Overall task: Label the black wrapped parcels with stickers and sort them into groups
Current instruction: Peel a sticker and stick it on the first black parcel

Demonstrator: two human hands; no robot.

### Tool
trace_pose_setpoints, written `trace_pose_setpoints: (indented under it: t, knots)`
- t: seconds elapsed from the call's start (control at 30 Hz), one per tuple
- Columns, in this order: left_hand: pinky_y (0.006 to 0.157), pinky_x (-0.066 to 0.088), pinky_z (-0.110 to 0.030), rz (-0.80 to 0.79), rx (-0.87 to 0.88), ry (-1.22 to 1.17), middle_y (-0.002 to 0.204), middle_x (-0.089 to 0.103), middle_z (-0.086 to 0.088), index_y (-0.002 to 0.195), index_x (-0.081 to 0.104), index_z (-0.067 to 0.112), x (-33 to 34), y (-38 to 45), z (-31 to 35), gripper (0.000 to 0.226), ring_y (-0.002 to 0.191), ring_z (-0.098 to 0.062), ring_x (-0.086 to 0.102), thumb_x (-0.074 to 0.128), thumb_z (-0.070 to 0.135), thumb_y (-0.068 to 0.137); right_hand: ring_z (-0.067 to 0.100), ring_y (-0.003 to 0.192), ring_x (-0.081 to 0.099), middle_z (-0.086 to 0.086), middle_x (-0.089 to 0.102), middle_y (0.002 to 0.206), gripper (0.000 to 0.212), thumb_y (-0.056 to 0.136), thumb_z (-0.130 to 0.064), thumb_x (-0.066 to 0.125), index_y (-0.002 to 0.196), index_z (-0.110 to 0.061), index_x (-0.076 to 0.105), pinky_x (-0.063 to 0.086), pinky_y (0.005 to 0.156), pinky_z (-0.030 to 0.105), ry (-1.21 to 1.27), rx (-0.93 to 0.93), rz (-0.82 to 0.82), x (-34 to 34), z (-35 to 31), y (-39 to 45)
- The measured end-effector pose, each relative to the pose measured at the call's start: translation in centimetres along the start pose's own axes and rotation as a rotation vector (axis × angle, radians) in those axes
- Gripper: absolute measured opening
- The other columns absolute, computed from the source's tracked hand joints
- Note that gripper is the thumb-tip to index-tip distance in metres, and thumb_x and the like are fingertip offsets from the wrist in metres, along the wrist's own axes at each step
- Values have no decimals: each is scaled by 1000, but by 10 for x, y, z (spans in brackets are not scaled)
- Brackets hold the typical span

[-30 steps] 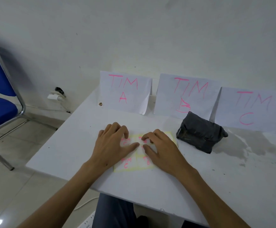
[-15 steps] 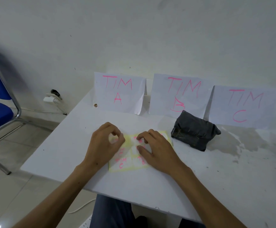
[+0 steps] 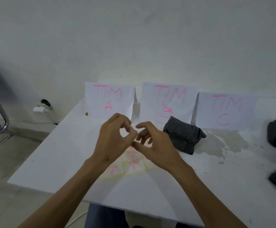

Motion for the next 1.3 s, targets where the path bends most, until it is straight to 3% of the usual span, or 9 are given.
trace_pose_setpoints:
  t: [0.17,0.3,0.37,0.43,0.53,0.67,1.0,1.17,1.3]
  knots:
    - [80,57,-35,-160,43,-98,83,62,6,81,59,15,29,16,27,9,82,-10,63,64,15,89,6,80,69,-10,72,85,34,89,-16,77,119,-18,62,55,70,18,115,24,206,-31,-4,-5]
    - [86,56,-33,-307,26,-243,93,62,6,88,62,17,53,26,46,11,91,-7,63,58,20,98,11,78,72,-5,72,83,25,93,-14,73,116,-18,64,61,74,30,172,81,313,-54,5,-15]
    - [88,54,-30,-331,-3,-307,99,62,8,93,64,21,62,27,55,17,98,-7,62,55,35,99,10,77,73,-4,73,82,27,95,-15,71,120,-18,62,60,71,24,185,77,379,-66,7,-21]
    - [87,53,-26,-323,-85,-394,103,63,10,98,63,23,70,30,61,18,103,-6,62,56,40,100,8,77,72,-5,73,82,29,96,-15,69,123,-24,62,57,69,17,185,112,468,-78,9,-26]
    - [79,61,-31,-309,-271,-482,101,68,7,104,62,24,82,38,60,13,91,-6,69,67,33,95,11,75,74,-6,73,80,33,94,-9,67,117,-32,64,60,74,23,228,212,566,-94,19,-31]
    - [78,61,-35,-390,-448,-734,87,73,-13,107,69,9,90,46,59,19,83,-26,76,75,11,89,12,73,76,-4,77,80,20,96,-15,68,113,-24,64,63,77,32,276,274,593,-106,29,-36]
    - [68,63,-29,-387,-320,-389,72,77,0,91,72,15,101,69,61,11,69,-12,75,79,15,83,10,57,73,3,76,73,11,91,-14,74,99,-10,67,57,55,17,139,444,557,-121,40,-27]
    - [71,59,-20,-404,-186,-168,70,77,3,89,74,15,107,78,63,10,67,-3,72,79,12,80,10,55,71,0,74,66,13,88,-17,76,95,-15,65,64,66,37,-8,472,496,-118,50,-19]
    - [76,59,-21,-390,-158,-64,76,76,3,92,75,17,111,79,64,15,71,-6,72,81,16,78,18,69,72,0,74,73,14,88,-24,75,94,-20,63,62,73,39,-151,463,469,-114,54,-12]
Point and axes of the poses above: each hand's wrist, its own y-axis towards the middle knuckle, its own x-axis out of the palm, z = x × y, the point moved 2 cm from there along y, towards the middle knuckle
